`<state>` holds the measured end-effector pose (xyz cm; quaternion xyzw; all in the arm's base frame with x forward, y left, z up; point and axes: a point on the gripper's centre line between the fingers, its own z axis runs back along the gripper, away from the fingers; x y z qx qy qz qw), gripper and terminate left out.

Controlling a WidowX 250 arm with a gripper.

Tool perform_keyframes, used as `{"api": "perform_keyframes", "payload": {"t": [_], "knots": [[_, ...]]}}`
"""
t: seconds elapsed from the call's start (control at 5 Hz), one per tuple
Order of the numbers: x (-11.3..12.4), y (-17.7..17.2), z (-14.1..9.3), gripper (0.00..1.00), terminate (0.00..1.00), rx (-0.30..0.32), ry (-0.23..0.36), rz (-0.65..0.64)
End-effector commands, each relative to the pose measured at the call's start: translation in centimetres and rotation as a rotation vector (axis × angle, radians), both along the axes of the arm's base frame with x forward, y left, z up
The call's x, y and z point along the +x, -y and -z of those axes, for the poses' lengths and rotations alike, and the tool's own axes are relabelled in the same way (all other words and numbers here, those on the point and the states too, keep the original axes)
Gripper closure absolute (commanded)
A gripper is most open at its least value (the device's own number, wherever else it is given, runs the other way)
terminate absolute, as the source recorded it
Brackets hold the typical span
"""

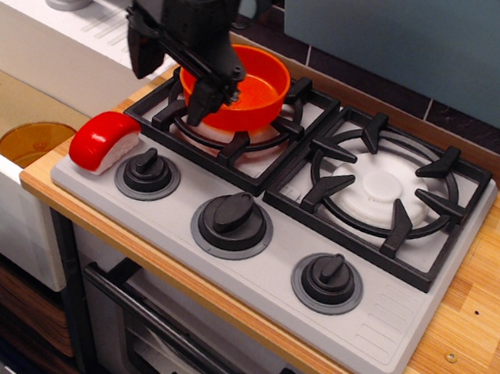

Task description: End effector transition from pot or pan to object

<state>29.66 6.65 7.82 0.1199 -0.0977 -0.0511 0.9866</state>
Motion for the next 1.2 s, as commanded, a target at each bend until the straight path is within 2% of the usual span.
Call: {"api": "perform_keyframes", "payload": {"t": [0.0,0.2,0.8,1.0], "knots": [[0.0,-2.0,-0.8,0.0,0.0,0.026,0.075,0.006],[-1.0,-3.5,-0.2,0.0,0.0,0.042,0.086,0.009],[-2.5,-4.9,1.9,0.0,0.0,0.02,0.087,-0.026],[-2.8,-5.5,3.4,0.0,1.0,-0.013,0.085,-0.023]]}}
